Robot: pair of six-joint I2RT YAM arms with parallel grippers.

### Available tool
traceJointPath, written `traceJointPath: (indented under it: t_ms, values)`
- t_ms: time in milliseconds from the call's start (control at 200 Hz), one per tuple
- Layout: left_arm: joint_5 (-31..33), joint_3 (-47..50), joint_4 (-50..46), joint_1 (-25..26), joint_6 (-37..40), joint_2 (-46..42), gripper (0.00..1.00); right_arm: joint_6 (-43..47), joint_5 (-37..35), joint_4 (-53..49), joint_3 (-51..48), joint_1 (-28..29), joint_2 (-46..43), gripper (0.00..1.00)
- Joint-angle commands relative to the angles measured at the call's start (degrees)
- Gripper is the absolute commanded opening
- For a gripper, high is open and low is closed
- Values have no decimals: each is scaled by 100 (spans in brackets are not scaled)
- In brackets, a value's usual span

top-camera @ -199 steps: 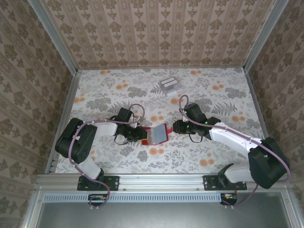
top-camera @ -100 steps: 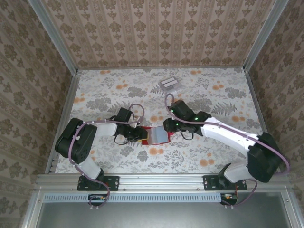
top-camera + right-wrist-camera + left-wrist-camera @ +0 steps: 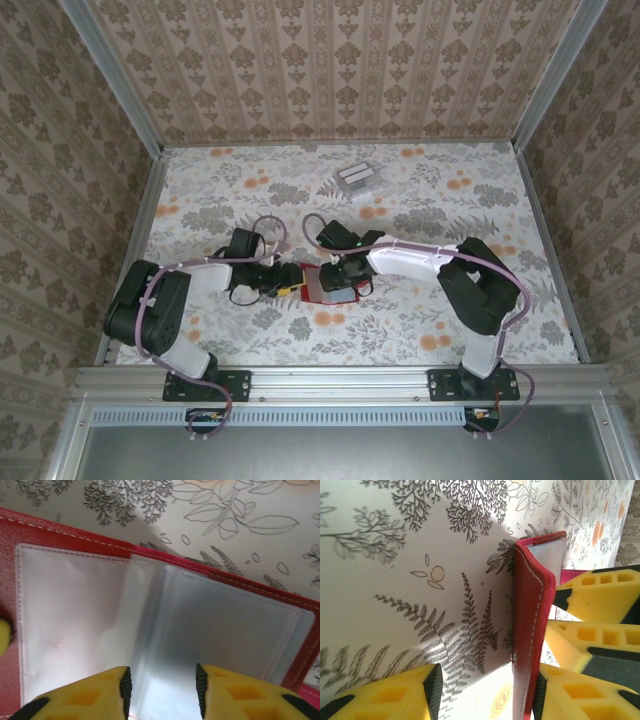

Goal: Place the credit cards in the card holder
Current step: Open the card holder at the center of the table, then move the storage box to the center of the table.

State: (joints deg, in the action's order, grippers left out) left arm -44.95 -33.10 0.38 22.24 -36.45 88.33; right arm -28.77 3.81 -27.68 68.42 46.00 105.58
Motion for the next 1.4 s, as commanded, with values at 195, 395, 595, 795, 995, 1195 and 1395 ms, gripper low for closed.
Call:
traceJointPath:
  t_ms: [195,395,595,795,995,1195,1395]
  values:
    - [-100,252,-74,-417,96,-249,45,-199,-602,-836,705,319,584,52]
    - [-140,236,102,-431,-2,-128,43,-421,-840,-881,1020,496,822,57]
    - [-137,80,-59,-525,31,-150,43,-599,-978,-688,995,533,560,65]
    - [-51,-90,-353,-656,96,-365,44,-491,-1634,-612,794,521,-77,68]
    - [68,-161,-634,-702,173,-617,48,-393,-1985,-394,484,425,-711,70]
    - [84,-177,-761,-712,230,-700,49,-291,-2160,-263,431,87,-984,70]
    - [82,-417,-1263,-727,542,-862,52,-272,-1906,219,589,-536,-860,71]
